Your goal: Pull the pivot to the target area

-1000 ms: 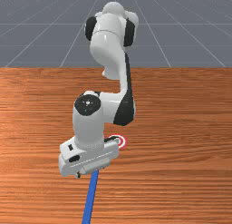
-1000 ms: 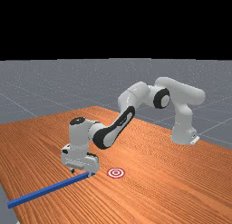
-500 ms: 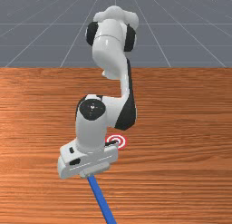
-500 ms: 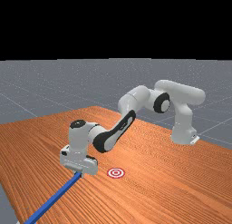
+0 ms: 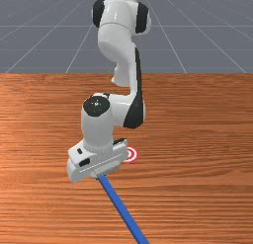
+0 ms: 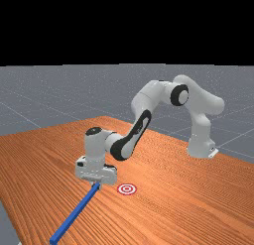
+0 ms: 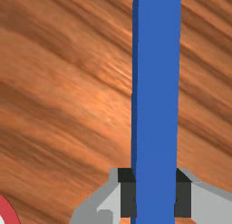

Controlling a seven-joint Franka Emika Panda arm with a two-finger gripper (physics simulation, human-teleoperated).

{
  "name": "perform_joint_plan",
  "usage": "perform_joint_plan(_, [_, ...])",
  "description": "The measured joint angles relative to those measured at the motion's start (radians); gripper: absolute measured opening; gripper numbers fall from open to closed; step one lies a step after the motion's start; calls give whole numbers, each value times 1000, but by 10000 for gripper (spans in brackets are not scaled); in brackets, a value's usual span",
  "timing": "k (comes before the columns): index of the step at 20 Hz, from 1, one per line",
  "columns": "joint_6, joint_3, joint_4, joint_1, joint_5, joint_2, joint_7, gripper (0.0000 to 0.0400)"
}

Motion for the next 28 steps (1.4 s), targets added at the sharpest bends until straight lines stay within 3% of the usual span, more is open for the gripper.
perform_joint_plan(4, [72,-16,-167,14,23,-83,74,95])
perform_joint_plan(5, [66,42,-178,-36,58,-91,-26,95])
perform_joint_plan(9, [98,41,-244,-39,60,-125,-31,96])
perform_joint_plan(10, [142,23,-305,-22,1,-154,-83,98])
perform_joint_plan(14, [254,21,-531,-24,-1,-267,-101,96])
perform_joint_plan(15, [276,-40,-569,34,-20,-281,17,95])
perform_joint_plan(17, [304,-59,-622,52,-35,-305,34,95])
perform_joint_plan(19, [304,-84,-627,89,-55,-306,78,95])
perform_joint_plan(21, [305,-63,-632,85,-41,-311,71,95])
perform_joint_plan(22, [305,-12,-633,42,-14,-316,-4,95])
perform_joint_plan(28, [268,-18,-652,65,-9,-331,37,95])
